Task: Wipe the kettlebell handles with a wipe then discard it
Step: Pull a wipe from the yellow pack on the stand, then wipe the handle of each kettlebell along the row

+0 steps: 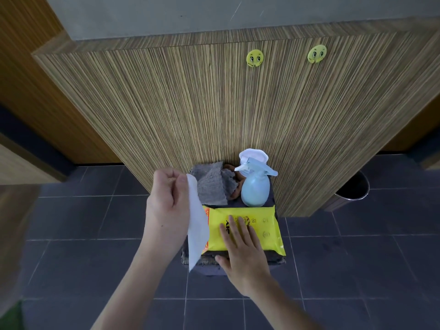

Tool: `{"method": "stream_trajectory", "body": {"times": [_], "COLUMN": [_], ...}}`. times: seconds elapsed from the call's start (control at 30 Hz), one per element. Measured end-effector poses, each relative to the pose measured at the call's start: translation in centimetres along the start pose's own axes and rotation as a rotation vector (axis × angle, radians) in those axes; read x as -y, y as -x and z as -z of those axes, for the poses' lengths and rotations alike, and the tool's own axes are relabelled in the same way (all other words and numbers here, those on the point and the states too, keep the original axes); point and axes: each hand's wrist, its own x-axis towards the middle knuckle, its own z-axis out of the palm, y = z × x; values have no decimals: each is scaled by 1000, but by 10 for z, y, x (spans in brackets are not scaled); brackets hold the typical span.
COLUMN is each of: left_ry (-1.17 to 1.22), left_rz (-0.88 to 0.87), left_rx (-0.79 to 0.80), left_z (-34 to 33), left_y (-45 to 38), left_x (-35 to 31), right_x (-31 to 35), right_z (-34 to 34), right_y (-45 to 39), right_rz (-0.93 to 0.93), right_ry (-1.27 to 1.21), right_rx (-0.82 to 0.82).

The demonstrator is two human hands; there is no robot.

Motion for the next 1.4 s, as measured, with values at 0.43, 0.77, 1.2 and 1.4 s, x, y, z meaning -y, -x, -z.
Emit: {"method": "stream_trajectory", "body": {"times": [0.43,0.77,1.2,1.4], "left_ry": [-96,-36,58,72], "left_rz": [74,121,-65,-148], "left_rx": [-12,96,516,798], "left_z": [-9,-16,-67,-119], "left_y": [3,8,65,121], "left_x": [14,6,-181,-293], "right_x": [-4,-8,-52,-122], "right_z": [8,33,269,368], "right_y": [-3,19,138,250], "right_rz": [37,-8,-382,-532], "right_ry": [-29,-206,-1128,-1044], "right_rx": [72,-36,-337,-533]}}
